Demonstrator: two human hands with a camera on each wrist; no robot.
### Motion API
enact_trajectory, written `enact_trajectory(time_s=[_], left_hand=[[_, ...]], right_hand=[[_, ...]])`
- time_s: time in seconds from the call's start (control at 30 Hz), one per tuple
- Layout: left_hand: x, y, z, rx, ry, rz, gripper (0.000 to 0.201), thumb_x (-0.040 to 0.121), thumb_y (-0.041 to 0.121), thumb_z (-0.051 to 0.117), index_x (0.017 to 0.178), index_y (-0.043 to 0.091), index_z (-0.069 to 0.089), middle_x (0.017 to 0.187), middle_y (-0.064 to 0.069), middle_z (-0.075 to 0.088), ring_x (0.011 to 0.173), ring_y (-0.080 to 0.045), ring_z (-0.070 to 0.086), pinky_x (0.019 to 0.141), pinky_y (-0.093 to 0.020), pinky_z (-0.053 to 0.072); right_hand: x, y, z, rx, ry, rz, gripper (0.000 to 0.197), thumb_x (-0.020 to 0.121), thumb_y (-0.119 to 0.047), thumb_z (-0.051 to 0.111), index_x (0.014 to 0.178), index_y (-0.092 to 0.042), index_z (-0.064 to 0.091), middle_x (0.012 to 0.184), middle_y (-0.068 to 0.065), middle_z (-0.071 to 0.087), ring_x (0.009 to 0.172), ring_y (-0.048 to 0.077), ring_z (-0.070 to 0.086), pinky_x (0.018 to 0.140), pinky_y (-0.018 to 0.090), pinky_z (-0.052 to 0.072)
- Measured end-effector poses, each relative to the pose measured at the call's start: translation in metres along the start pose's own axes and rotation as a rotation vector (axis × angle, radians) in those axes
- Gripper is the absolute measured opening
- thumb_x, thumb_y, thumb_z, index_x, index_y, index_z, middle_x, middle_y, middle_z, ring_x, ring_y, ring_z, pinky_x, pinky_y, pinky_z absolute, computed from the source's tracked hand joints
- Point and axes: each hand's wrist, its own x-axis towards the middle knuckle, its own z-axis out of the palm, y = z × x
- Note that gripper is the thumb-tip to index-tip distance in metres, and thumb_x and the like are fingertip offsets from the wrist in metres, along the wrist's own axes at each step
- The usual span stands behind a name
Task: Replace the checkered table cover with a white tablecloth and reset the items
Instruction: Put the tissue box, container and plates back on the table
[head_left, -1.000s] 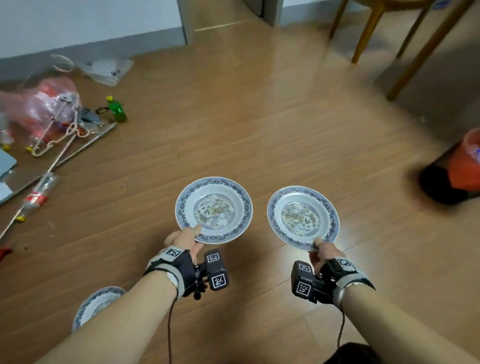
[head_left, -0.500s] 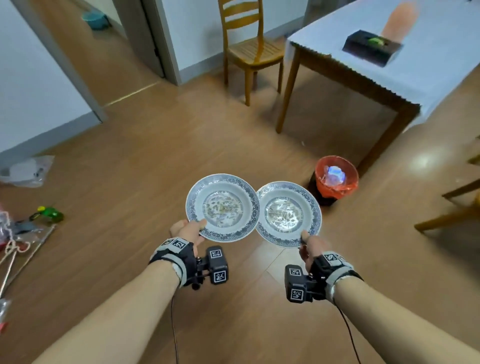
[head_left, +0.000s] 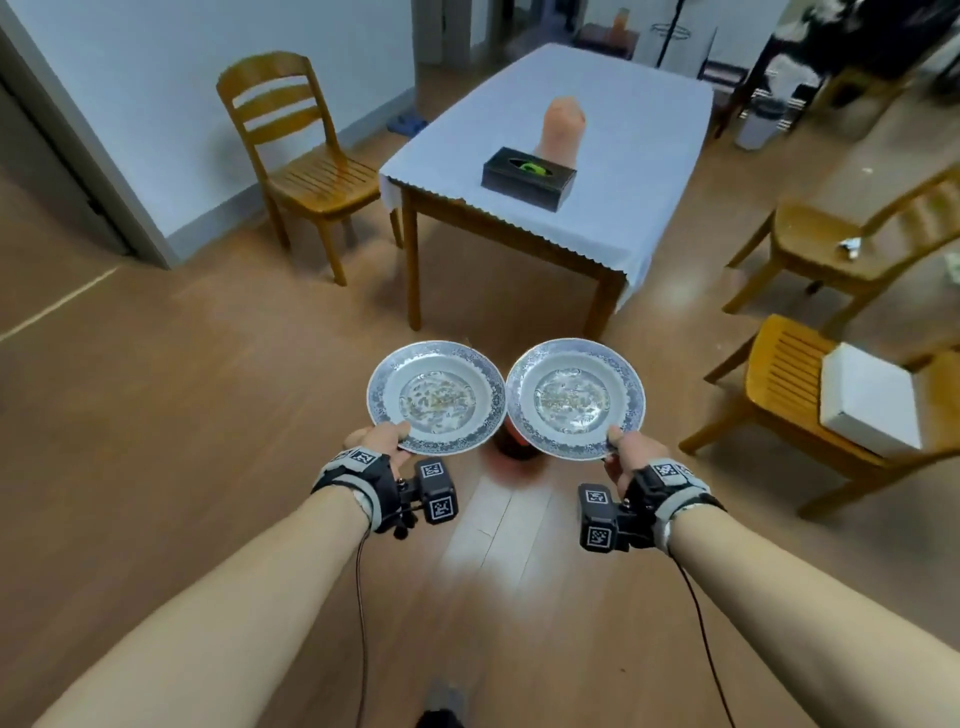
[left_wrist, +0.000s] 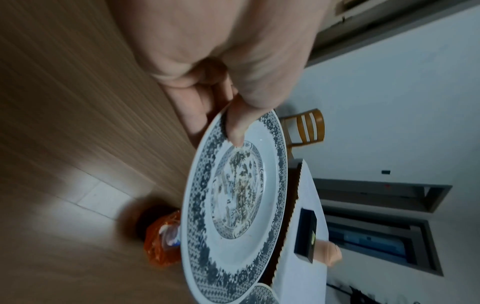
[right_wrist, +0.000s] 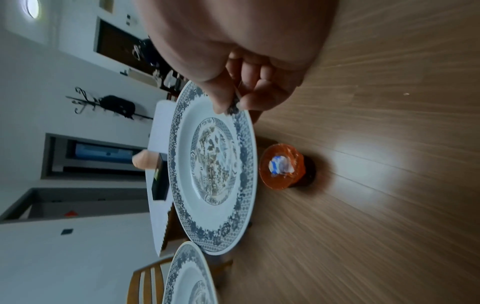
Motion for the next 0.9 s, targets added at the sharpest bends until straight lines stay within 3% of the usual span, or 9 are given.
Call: enact_trajectory(time_s=[0.17,0.3,0.4,0.43,0.47,0.5,0.63,0.8,0.9], left_hand=[[0.025,0.039,0.108,-0.003,-0.038,0.017,0.031,0.08,-0.009,0.068,0.11,-0.005,0.062,0.101,-0.025,0.07,0.086,-0.037,0.072,0.078,-0.058,0.057],[0.044,0.064,0.197,0.049,-0.084,0.02,0.026,0.079,-0.006,0.069,0.105,-0.005,0.064,0.091,-0.025,0.072,0.081,-0.035,0.073,0.07,-0.052,0.06],[0.075,0.075,0.265,0.038,-0.098,0.013,0.032,0.077,-0.008,0.068,0.109,-0.007,0.064,0.091,-0.026,0.072,0.079,-0.037,0.073,0.072,-0.059,0.058],[0.083,0.08,0.287,0.045,-0.104,0.017,0.032,0.078,-0.007,0.068,0.11,-0.007,0.064,0.091,-0.026,0.072,0.074,-0.035,0.073,0.065,-0.058,0.059],[0.089,0.085,0.311,0.08,-0.096,0.016,0.03,0.081,-0.005,0.069,0.11,-0.006,0.064,0.093,-0.026,0.072,0.066,-0.029,0.072,0.073,-0.05,0.056],[0.094,0.089,0.335,0.136,-0.099,0.02,0.026,0.084,0.0,0.069,0.109,-0.004,0.064,0.096,-0.025,0.072,0.056,-0.023,0.069,0.062,-0.03,0.05],[0.116,0.104,0.423,0.222,-0.072,0.034,0.021,0.089,0.01,0.07,0.105,-0.002,0.066,0.095,-0.015,0.071,0.042,-0.018,0.064,0.045,-0.027,0.054],[0.153,0.122,0.509,0.303,-0.106,0.043,0.019,0.094,0.008,0.059,0.112,0.003,0.059,0.069,-0.001,0.073,0.043,-0.009,0.064,0.049,-0.021,0.053],[0.183,0.139,0.562,0.281,-0.103,0.059,0.016,0.095,0.009,0.057,0.11,0.007,0.055,0.051,0.007,0.067,0.049,-0.008,0.067,0.052,-0.023,0.055]], right_hand=[[0.049,-0.081,-0.025,0.049,0.109,-0.011,0.018,0.09,-0.017,0.069,0.081,-0.004,0.06,0.067,0.007,0.06,0.047,0.013,0.048,0.04,0.02,0.043],[0.098,-0.139,-0.044,0.096,0.161,-0.025,0.016,0.091,-0.015,0.068,0.082,-0.003,0.061,0.07,0.008,0.061,0.049,0.012,0.048,0.036,0.015,0.042],[0.148,-0.186,-0.054,0.102,0.176,-0.043,0.011,0.091,-0.013,0.067,0.092,-0.002,0.064,0.068,0.008,0.06,0.048,0.012,0.046,0.039,0.019,0.042],[0.166,-0.202,-0.057,0.1,0.173,-0.041,0.011,0.091,-0.013,0.066,0.094,-0.002,0.064,0.068,0.008,0.059,0.048,0.012,0.046,0.042,0.02,0.043],[0.186,-0.218,-0.06,0.1,0.167,-0.039,0.011,0.092,-0.013,0.066,0.094,-0.002,0.063,0.067,0.007,0.059,0.048,0.012,0.046,0.042,0.021,0.043],[0.205,-0.235,-0.064,0.102,0.167,-0.038,0.011,0.092,-0.013,0.066,0.092,-0.003,0.063,0.067,0.007,0.059,0.048,0.012,0.046,0.039,0.019,0.043],[0.279,-0.298,-0.076,0.073,0.178,-0.037,0.016,0.09,-0.012,0.065,0.078,-0.001,0.061,0.067,0.009,0.06,0.046,0.014,0.046,0.043,0.022,0.042],[0.359,-0.373,-0.087,-0.01,0.2,-0.051,0.022,0.087,-0.01,0.064,0.068,-0.006,0.056,0.045,0.004,0.057,0.049,0.018,0.049,0.052,0.026,0.046],[0.404,-0.417,-0.084,0.001,0.217,-0.057,0.019,0.084,-0.012,0.069,0.07,-0.003,0.06,0.055,0.009,0.06,0.049,0.019,0.049,0.055,0.028,0.047]])
